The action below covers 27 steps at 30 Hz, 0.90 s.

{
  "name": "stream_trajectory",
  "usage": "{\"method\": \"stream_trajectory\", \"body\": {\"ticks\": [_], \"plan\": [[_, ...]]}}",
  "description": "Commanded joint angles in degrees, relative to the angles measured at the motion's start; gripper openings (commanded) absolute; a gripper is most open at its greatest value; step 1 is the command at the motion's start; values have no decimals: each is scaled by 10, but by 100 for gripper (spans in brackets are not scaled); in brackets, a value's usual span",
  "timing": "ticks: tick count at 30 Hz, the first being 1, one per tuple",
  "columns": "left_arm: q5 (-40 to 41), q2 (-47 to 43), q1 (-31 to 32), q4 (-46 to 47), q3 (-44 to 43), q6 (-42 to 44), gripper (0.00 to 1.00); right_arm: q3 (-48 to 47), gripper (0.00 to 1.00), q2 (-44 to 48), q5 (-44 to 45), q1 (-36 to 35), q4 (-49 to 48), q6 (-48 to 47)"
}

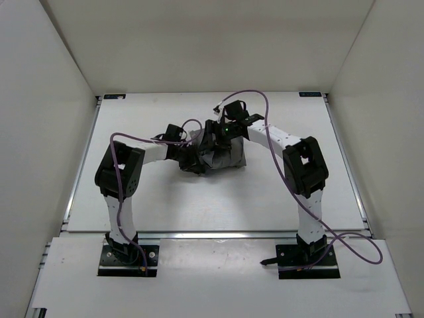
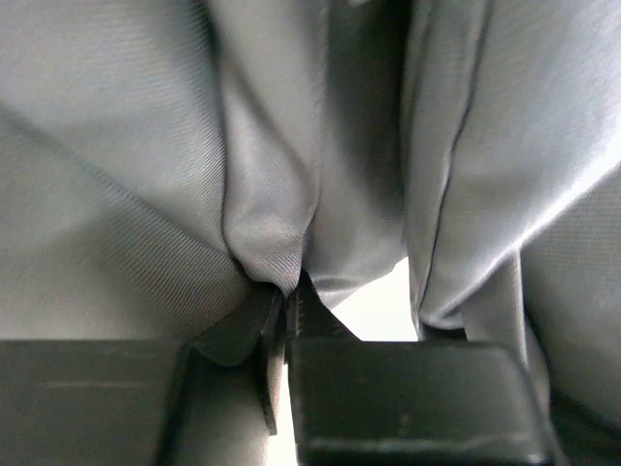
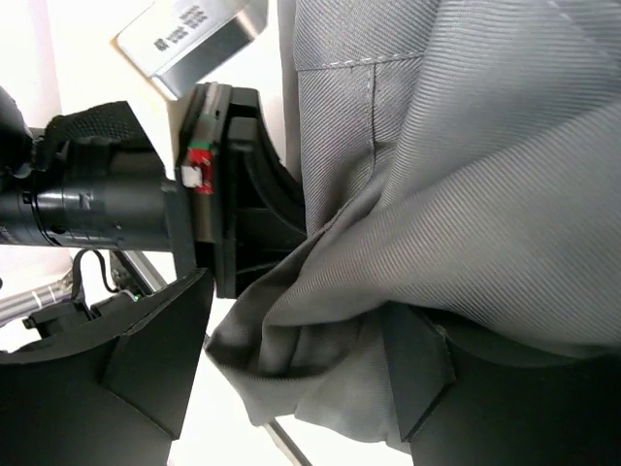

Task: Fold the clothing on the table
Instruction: Fold the skirt

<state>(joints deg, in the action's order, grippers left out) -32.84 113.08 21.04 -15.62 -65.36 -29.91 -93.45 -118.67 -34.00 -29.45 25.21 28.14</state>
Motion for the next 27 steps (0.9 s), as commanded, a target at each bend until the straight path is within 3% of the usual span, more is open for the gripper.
{"method": "stream_trajectory", "body": {"ticks": [1, 5, 9, 12, 14, 17, 21, 24, 26, 27], "plan": [[6, -40, -20, -12, 17, 1, 17, -22, 66, 30, 15, 15, 4, -5], [-31, -76, -56, 1, 32, -16, 24, -10, 64, 80, 18, 39, -3, -8], [-43, -138, -87, 6, 49, -27, 29, 28, 55, 147, 31, 61, -37, -3], [-58, -173, -104, 2, 58, -35, 33, 49, 40, 182, 68, 72, -41, -25], [-54, -195, -108, 1, 57, -43, 34, 70, 21, 184, 96, 80, -32, -49], [-52, -221, -110, -1, 54, -47, 33, 75, 1, 167, 111, 86, 7, -82], [-57, -250, -87, 60, 52, -81, 19, 76, 0, 114, 118, 80, 23, -107], [-68, -245, -54, 117, 56, -120, 15, 71, 0, 89, 90, 74, 11, -106], [-70, -229, -32, 150, 46, -133, 18, 69, 0, 75, 81, 71, -2, -104], [-59, -217, -15, 149, 39, -132, 27, 66, 0, 67, 82, 70, -1, -108]]}}
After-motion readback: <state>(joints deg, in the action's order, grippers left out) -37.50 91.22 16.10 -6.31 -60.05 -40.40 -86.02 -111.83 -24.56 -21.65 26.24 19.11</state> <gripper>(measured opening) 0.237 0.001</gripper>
